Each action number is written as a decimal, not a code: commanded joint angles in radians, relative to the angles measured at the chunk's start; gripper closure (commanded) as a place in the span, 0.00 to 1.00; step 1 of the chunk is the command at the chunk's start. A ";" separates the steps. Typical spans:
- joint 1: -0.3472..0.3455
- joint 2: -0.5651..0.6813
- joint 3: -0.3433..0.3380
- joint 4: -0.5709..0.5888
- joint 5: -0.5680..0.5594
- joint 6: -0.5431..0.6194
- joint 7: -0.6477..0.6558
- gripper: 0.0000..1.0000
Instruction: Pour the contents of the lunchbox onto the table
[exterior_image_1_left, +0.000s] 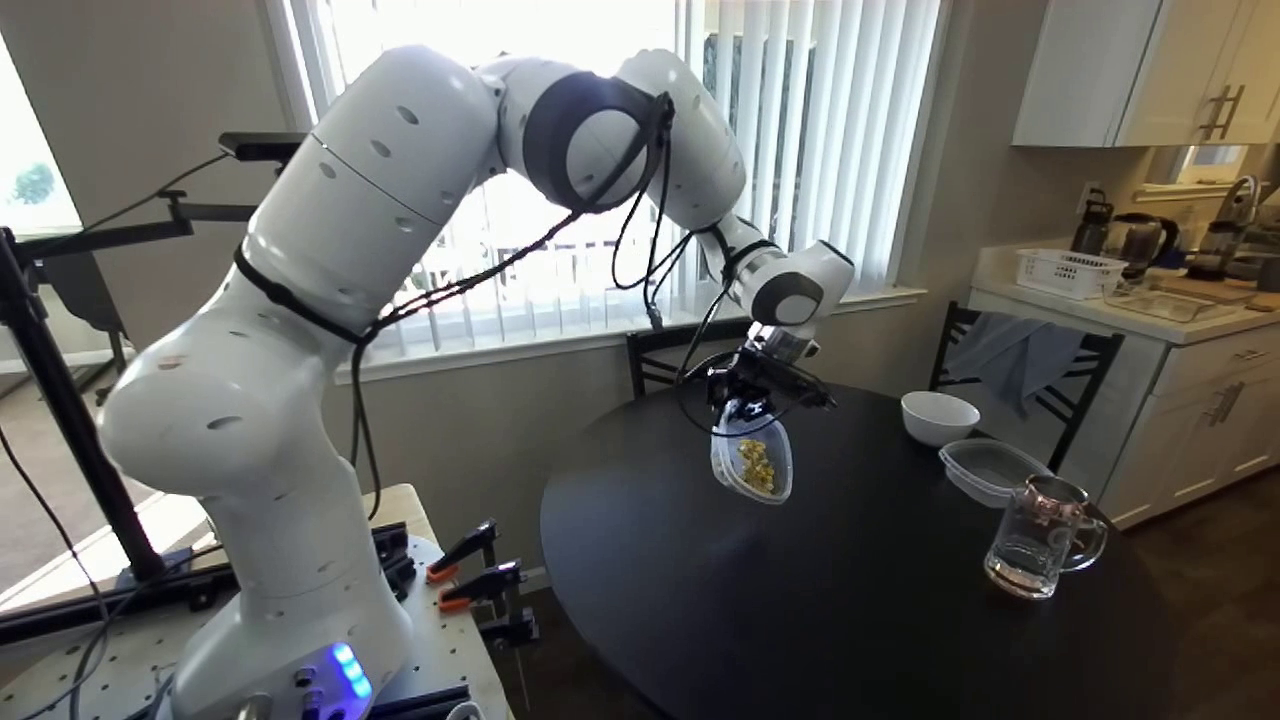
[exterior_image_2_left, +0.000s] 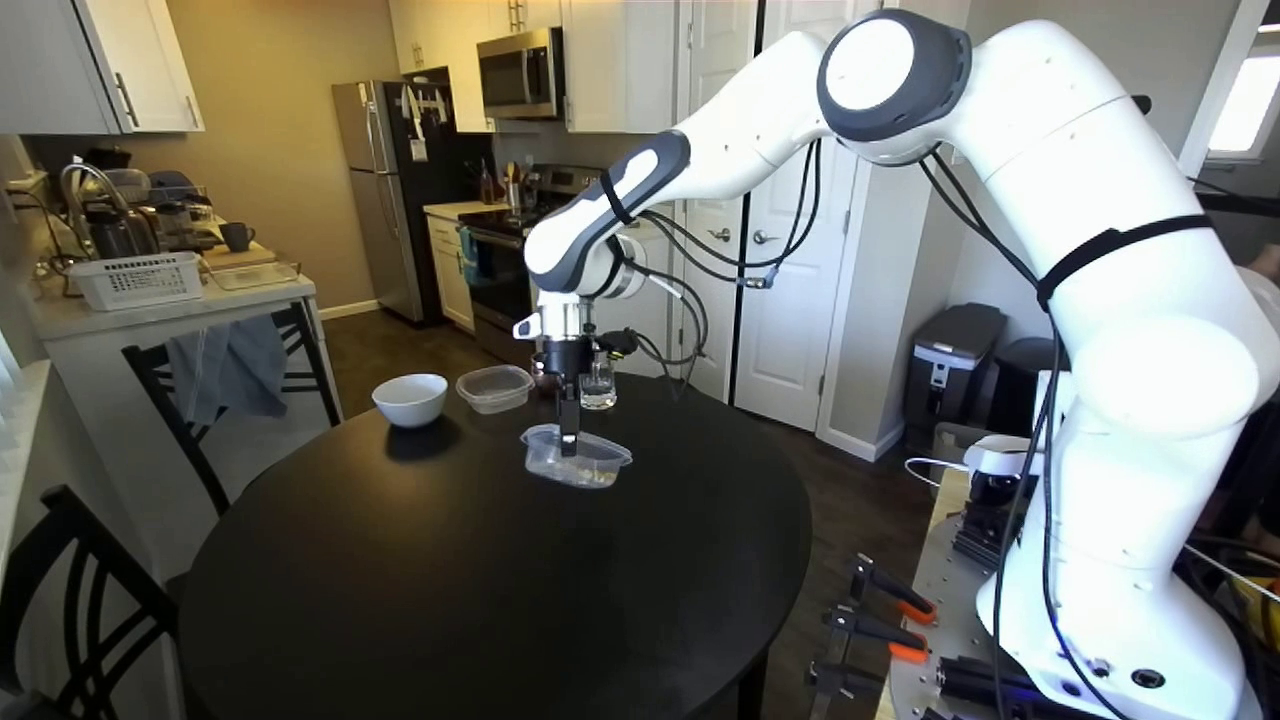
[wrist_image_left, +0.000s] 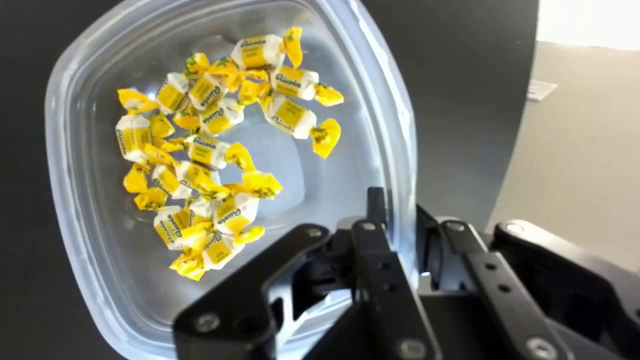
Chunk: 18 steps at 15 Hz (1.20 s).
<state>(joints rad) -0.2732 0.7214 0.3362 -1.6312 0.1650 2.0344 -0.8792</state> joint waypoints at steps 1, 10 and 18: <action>-0.009 0.018 -0.039 0.120 0.124 -0.269 -0.066 0.98; 0.054 0.197 -0.124 0.397 0.176 -0.534 -0.064 0.98; 0.057 0.448 -0.092 0.782 0.304 -0.850 0.109 0.98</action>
<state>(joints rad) -0.2162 1.0561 0.2268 -1.0370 0.4145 1.3397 -0.8608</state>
